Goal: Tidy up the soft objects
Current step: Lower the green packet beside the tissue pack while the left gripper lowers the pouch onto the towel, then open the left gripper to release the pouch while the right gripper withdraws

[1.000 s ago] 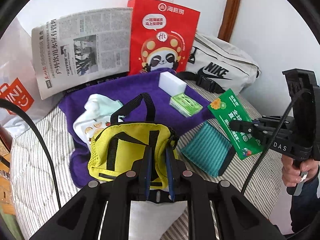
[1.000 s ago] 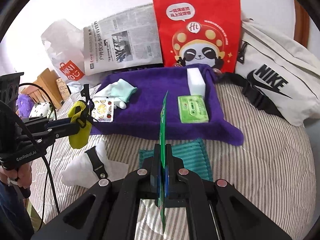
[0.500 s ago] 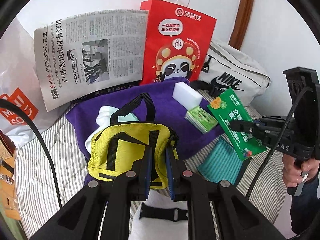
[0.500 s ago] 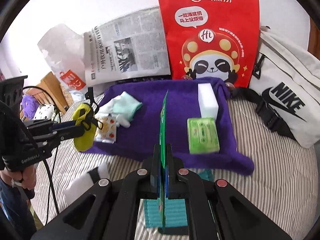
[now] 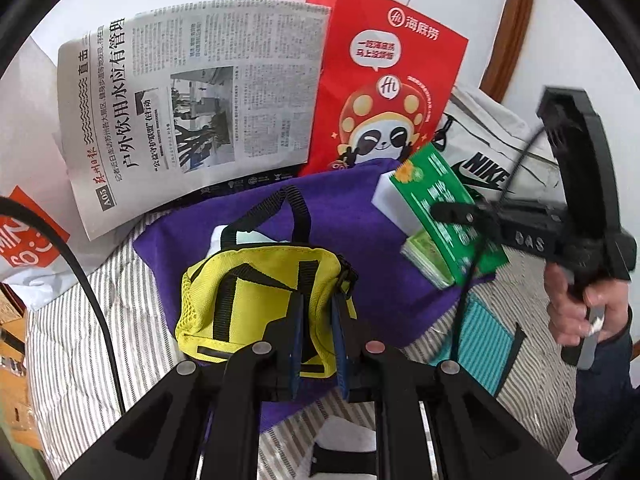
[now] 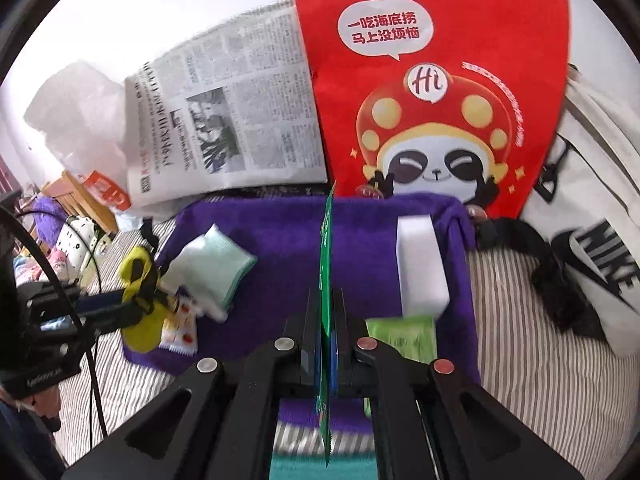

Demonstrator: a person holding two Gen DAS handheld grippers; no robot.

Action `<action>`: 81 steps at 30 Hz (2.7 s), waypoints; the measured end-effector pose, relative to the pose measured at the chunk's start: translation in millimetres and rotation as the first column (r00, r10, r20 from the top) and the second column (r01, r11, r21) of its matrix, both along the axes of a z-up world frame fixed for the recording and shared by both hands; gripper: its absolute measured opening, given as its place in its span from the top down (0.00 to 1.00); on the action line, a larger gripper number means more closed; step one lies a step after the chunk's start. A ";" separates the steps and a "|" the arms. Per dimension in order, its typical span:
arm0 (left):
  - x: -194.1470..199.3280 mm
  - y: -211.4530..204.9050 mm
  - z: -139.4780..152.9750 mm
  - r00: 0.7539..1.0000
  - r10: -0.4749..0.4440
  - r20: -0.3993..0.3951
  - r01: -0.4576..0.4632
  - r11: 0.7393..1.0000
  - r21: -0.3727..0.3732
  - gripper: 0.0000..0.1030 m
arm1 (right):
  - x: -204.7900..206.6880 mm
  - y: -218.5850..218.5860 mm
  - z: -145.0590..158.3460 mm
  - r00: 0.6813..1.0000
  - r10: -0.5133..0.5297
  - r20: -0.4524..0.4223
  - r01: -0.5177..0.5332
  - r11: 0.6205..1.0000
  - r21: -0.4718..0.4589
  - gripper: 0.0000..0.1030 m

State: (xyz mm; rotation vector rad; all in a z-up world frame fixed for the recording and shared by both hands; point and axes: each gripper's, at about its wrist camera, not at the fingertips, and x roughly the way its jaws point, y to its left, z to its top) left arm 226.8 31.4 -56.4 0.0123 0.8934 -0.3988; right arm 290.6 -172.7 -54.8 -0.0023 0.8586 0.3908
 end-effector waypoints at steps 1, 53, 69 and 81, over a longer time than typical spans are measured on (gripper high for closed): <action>2.9 1.2 -0.4 1.000 0.001 -0.001 -0.001 1.000 0.004 0.87 | 5.6 1.0 -0.5 1.000 -0.001 -0.007 0.001 1.000 0.002 0.97; 35.3 -8.9 -54.2 0.993 0.022 -0.118 -0.010 0.995 0.096 0.69 | -33.0 -40.3 -2.5 0.998 -0.049 -0.050 0.045 0.997 -0.068 0.61; -2.8 1.4 -46.7 0.989 0.090 -0.116 -0.076 0.990 0.116 0.45 | -103.8 -54.5 -37.3 0.989 -0.057 -0.138 0.049 0.997 -0.061 0.47; -45.0 16.1 -28.0 0.992 0.100 -0.075 -0.096 0.994 0.060 0.40 | -172.8 -39.2 -78.1 0.992 0.017 -0.125 -0.037 0.986 -0.160 0.47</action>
